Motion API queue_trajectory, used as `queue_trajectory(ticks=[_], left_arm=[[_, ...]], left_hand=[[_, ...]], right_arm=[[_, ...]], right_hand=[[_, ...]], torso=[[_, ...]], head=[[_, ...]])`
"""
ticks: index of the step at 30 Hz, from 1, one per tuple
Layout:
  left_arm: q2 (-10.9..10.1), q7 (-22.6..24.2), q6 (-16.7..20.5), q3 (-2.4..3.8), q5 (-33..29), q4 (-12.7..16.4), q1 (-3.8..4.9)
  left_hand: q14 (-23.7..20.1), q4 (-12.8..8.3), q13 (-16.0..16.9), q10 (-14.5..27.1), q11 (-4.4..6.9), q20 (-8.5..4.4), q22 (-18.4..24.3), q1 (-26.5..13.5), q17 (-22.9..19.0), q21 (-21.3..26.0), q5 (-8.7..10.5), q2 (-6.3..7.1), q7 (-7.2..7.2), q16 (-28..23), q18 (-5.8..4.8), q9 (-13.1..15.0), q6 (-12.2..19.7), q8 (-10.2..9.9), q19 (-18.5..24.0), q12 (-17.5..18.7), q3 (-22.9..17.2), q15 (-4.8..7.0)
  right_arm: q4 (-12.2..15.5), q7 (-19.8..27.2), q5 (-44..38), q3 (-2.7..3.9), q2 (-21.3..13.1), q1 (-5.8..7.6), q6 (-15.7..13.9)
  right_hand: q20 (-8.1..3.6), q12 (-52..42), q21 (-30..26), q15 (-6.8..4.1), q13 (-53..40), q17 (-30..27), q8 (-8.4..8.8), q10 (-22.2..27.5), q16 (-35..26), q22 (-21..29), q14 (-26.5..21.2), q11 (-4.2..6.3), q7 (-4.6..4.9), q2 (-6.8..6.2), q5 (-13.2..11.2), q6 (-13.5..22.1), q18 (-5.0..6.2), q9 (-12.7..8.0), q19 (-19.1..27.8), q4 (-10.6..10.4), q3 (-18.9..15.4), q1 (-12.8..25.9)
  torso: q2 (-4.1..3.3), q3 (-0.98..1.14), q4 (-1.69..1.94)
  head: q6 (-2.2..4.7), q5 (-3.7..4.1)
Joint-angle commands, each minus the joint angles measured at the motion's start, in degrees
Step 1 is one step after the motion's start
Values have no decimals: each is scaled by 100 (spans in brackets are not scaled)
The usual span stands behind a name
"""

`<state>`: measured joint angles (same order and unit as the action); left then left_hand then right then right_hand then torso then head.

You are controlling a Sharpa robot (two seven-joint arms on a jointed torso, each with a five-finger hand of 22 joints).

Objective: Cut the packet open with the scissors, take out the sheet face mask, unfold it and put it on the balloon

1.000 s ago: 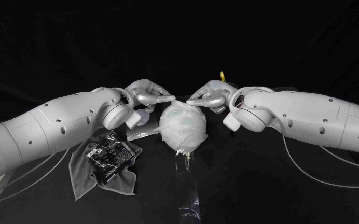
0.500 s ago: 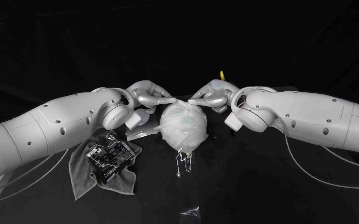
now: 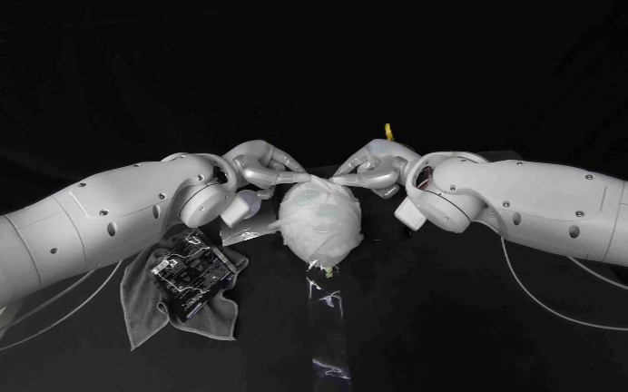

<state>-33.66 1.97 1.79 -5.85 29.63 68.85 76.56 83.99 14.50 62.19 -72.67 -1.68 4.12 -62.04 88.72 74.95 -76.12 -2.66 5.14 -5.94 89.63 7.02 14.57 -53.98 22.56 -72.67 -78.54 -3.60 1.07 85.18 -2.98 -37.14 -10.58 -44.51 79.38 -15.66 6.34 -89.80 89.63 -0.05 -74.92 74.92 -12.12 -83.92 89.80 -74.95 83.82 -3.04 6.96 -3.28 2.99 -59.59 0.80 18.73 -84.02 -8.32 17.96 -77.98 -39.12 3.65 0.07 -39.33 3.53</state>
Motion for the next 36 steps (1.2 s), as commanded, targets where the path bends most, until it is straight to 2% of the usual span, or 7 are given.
queue_trajectory(ticks=[1, 7, 8, 10, 19, 28, 36], left_arm=[[37, 244, -26, 5, -33, 13, 3], [64, 334, -16, 5, -44, 20, 3], [66, 340, -16, 5, -44, 20, 3], [69, 348, -16, 5, -39, 20, 3], [65, 398, 116, 6, 34, 5, 3], [58, 469, 289, 6, -74, 5, 2], [28, 515, 373, 6, -187, 12, 2]], left_hand=[[601, -33, 82, -100, 25, -9, -26, 159, 1505, -30, -9, -75, 21, 37, -82, -8, -83, 37, -39, -44, -83, 65], [601, -107, 236, -210, 82, -50, -63, 346, 1505, -54, -10, -222, 80, 37, -89, -6, -256, 99, -61, -110, -230, 114], [601, -158, 335, -273, 113, -69, -84, 443, 1505, -67, -11, -299, 112, 37, -94, 6, -364, 150, -74, -150, -318, 138], [601, -212, 427, -325, 141, -97, -96, 508, 1505, -76, -11, -333, 137, 37, -96, 21, -490, 214, -80, -187, -398, 167], [601, -250, 610, -432, 200, -158, -130, 493, 1505, -98, -11, -296, 185, 37, -104, 65, -673, 352, -98, -255, -555, 227], [601, -231, 601, -427, 211, -178, -134, 440, 1505, -102, -10, -258, 205, 37, -106, 79, -671, 388, -99, -249, -626, 241], [601, -207, 516, -373, 214, -186, -125, 389, 1505, -98, -9, -220, 220, 37, -105, 83, -655, 404, -92, -209, -652, 246]], right_arm=[[47, 82, -169, 0, -17, -7, -53], [71, 125, -198, 0, -37, -8, -185], [74, 132, -200, 0, -40, -8, -205], [81, 153, -203, 0, -46, -8, -254], [102, 233, -194, 0, -55, -8, -390], [182, 253, -188, 0, -42, -13, -534], [181, 222, -232, 0, -50, -15, -1023]], right_hand=[[-63, -20, 37, -73, -1508, 1508, -53, -608, 20, -1505, 618, 56, -29, 5, -20, -80, -80, 25, -598, 71, 28, -69], [-149, -20, 37, -165, -1508, 1508, -215, -608, 20, -1505, 618, 159, -146, 30, -20, -256, -80, 100, -598, 187, 96, -117], [-149, -20, 37, -165, -1508, 1508, -215, -608, 20, -1505, 618, 159, -146, 30, -20, -256, -80, 100, -598, 187, 96, -117], [-173, -20, 37, -189, -1508, 1508, -254, -608, 20, -1505, 618, 185, -173, 43, -20, -281, -80, 121, -598, 213, 117, -123], [-280, -20, 37, -303, -1508, 1508, -505, -608, 20, -1505, 618, 312, -312, 85, -19, -420, -80, 280, -598, 359, 243, -160], [-353, -20, 37, -362, -1508, 1508, -770, -608, 20, -1505, 618, 363, -361, 72, -12, -406, -80, 505, -598, 510, 448, -103], [-372, -20, 37, -377, -1508, 1508, -949, -608, 20, -1505, 618, 376, -370, 70, -19, -325, -80, 695, -598, 608, 643, -3]], torso=[[0, -1, 1], [-1, -1, -1], [0, 0, -2], [-1, 1, -2], [-2, -1, -1], [-4, -4, 7], [-3, -5, 11]], head=[[-3, -5], [-4, -4], [-5, -3], [-10, 1], [-9, 32], [-21, 60], [-23, 66]])
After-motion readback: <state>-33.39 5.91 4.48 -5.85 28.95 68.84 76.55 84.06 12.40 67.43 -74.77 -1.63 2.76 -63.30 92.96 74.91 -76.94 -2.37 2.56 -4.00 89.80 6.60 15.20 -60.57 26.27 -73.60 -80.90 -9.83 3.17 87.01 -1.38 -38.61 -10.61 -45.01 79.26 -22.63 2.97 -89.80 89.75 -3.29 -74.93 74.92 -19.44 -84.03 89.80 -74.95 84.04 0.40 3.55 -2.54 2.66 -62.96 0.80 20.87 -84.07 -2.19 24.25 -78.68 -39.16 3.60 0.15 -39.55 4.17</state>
